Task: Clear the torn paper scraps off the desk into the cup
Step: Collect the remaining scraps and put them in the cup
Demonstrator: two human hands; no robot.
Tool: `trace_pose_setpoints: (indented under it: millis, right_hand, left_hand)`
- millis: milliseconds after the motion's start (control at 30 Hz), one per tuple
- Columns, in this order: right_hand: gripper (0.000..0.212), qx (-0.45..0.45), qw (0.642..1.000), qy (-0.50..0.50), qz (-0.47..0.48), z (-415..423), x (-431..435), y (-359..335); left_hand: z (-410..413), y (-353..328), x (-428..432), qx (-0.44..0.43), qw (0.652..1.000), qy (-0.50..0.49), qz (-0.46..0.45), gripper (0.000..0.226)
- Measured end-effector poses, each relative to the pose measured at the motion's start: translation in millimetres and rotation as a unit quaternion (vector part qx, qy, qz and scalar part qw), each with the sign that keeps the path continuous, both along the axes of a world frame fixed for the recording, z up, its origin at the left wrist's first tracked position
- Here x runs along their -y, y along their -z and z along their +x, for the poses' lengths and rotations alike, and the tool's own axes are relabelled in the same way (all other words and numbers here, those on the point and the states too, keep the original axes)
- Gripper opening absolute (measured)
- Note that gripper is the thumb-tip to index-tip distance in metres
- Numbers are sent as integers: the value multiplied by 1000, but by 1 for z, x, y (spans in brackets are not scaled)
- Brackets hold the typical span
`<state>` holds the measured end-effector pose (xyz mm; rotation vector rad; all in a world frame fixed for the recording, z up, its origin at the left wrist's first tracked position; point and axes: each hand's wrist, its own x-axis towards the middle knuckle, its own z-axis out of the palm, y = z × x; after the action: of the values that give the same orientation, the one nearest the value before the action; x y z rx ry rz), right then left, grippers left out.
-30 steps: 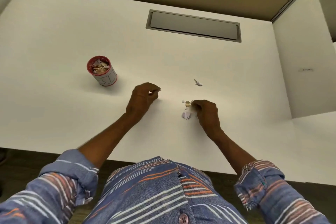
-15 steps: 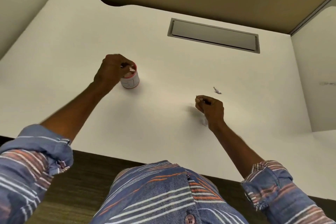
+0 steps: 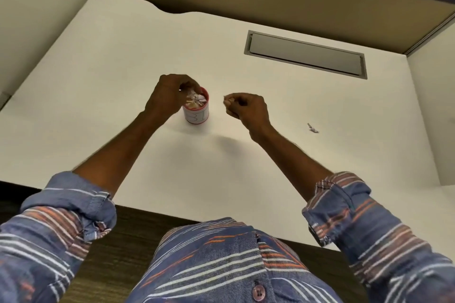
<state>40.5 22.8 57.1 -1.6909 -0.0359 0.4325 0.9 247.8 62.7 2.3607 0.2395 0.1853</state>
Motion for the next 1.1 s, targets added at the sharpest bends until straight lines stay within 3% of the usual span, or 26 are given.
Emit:
trace_pose_setpoints:
  millis: [200, 367, 667, 933, 1100]
  right_hand:
    - [16, 113, 984, -81, -113, 13, -70, -10]
    - [26, 158, 960, -143, -182, 20, -90, -6]
    - [39, 137, 969, -120, -166, 34, -81, -10]
    - [32, 151, 972, -122, -130, 32, -80, -12]
    - [26, 107, 989, -75, -70, 32, -80, -14]
  left_hand:
    - [-7, 0, -4, 11, 997, -23, -76, 40]
    - [-10, 1, -5, 25, 996, -25, -84, 39]
    - [1, 7, -10, 16, 999, -35, -24, 31]
    - [6, 11, -12, 34, 998, -49, 15, 34]
    - [12, 9, -13, 29, 997, -74, 2, 35]
